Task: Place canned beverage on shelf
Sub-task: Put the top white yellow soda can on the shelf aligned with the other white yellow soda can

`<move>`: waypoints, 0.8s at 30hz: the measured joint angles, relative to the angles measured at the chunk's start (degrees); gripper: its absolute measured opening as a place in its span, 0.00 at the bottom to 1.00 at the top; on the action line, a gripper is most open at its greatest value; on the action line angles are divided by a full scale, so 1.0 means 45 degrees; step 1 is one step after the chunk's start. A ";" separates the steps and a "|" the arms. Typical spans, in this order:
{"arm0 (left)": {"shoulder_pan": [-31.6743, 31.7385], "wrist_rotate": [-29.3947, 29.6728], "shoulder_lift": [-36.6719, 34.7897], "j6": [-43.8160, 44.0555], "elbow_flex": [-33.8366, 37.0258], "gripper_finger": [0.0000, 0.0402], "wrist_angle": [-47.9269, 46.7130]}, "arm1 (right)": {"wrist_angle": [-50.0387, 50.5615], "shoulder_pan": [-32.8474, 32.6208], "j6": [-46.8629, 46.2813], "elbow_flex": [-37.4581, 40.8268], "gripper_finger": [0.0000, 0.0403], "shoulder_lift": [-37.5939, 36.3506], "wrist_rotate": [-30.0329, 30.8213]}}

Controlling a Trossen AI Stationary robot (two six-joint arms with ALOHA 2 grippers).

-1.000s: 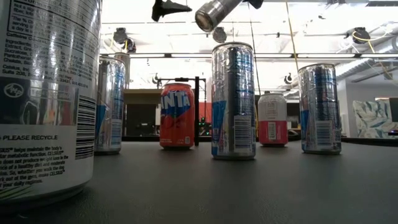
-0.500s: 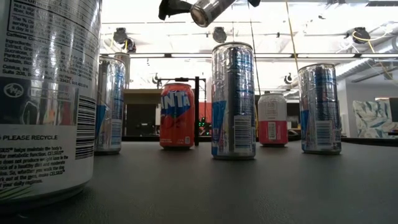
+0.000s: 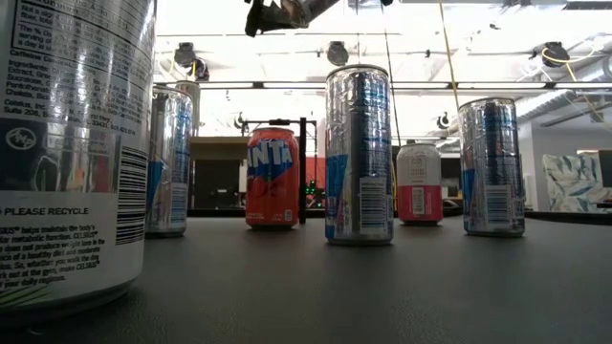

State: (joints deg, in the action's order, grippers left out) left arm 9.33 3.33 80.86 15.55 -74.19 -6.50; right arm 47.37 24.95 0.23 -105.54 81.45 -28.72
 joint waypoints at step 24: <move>-0.0133 0.0654 -0.1344 0.0087 0.0015 0.66 0.1096 | -0.3200 0.0024 -0.2687 -0.0019 0.74 -0.0136 0.0128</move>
State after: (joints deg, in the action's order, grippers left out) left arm 8.73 6.27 74.81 15.94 -74.13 -1.56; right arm 32.97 25.06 -11.86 -105.62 80.84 -28.15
